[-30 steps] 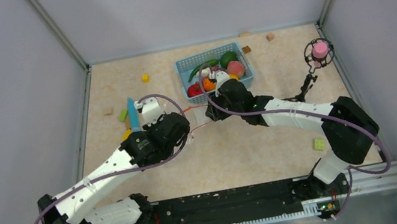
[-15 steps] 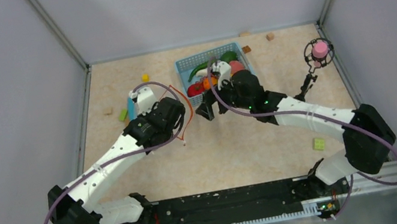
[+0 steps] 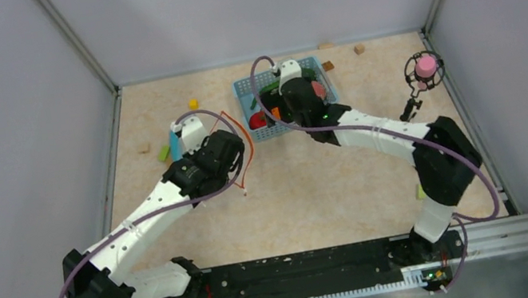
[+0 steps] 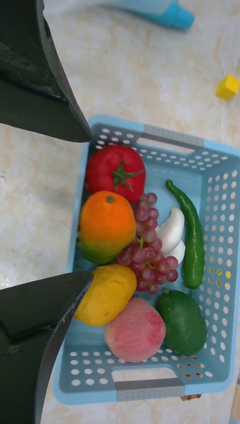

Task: Place the food in the zip-top bag and seal the zipper

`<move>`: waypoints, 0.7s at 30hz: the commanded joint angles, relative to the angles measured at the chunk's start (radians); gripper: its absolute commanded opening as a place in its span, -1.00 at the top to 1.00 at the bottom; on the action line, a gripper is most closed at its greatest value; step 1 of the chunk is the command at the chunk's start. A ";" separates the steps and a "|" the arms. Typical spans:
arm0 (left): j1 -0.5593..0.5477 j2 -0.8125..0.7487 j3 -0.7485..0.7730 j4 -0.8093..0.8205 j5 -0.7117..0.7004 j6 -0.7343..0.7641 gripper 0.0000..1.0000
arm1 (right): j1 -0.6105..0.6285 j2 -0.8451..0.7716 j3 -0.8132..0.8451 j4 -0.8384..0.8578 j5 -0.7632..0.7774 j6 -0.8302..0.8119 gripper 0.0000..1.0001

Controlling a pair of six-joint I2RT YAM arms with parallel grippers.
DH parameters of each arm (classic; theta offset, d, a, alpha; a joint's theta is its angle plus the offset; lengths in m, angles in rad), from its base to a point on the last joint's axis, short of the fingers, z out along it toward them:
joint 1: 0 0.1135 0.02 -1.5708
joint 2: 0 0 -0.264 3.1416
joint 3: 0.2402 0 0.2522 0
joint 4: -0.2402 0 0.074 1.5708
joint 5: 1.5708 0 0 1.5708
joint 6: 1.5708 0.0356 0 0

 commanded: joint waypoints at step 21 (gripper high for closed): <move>0.022 -0.035 -0.036 -0.002 -0.024 -0.038 1.00 | -0.009 0.440 0.336 -0.093 0.242 -0.086 -0.17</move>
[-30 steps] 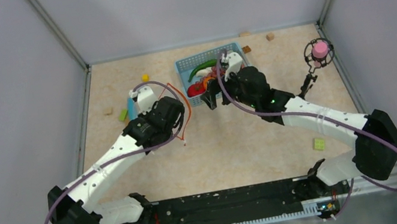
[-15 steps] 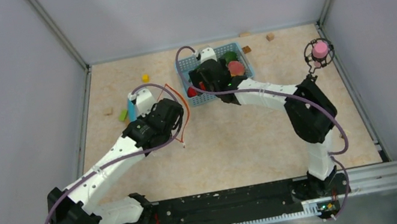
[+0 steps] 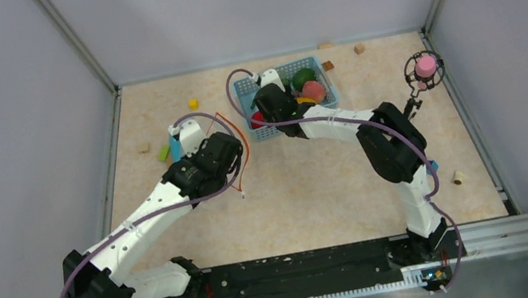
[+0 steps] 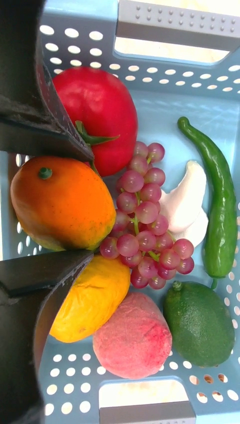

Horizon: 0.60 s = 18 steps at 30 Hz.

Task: Place the food in the zip-top bag and seal the zipper

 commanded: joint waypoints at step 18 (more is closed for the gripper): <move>0.006 -0.029 -0.011 0.038 0.061 0.036 1.00 | 0.000 -0.573 -0.449 0.362 -0.175 0.024 0.52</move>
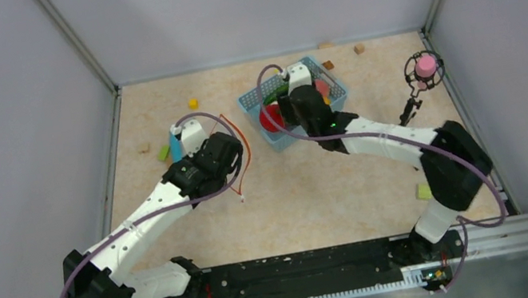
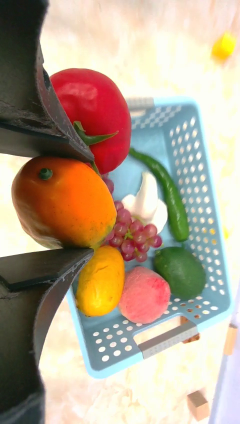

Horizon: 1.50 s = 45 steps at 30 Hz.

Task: Place the food in the zip-top bag and seal the zipper

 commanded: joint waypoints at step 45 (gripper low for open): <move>0.004 -0.019 -0.017 0.068 0.079 0.059 1.00 | -0.014 0.073 0.041 0.101 -0.128 -0.096 -0.61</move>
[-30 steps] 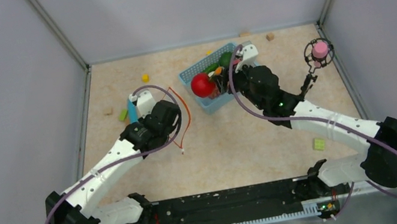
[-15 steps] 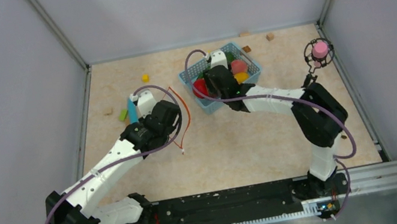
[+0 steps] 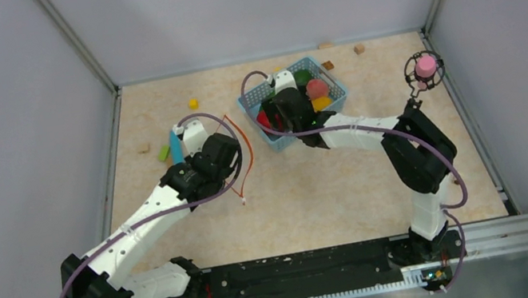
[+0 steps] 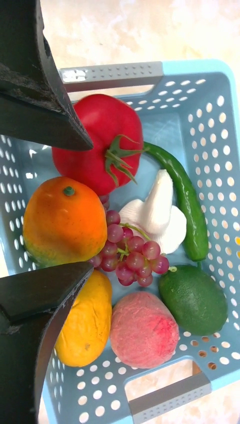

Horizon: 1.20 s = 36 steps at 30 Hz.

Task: Place the food in the zip-top bag and seal the zipper

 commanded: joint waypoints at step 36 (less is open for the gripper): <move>0.004 -0.061 -0.011 0.056 0.068 0.046 1.00 | -0.011 -0.574 -0.272 0.147 -0.486 -0.170 0.56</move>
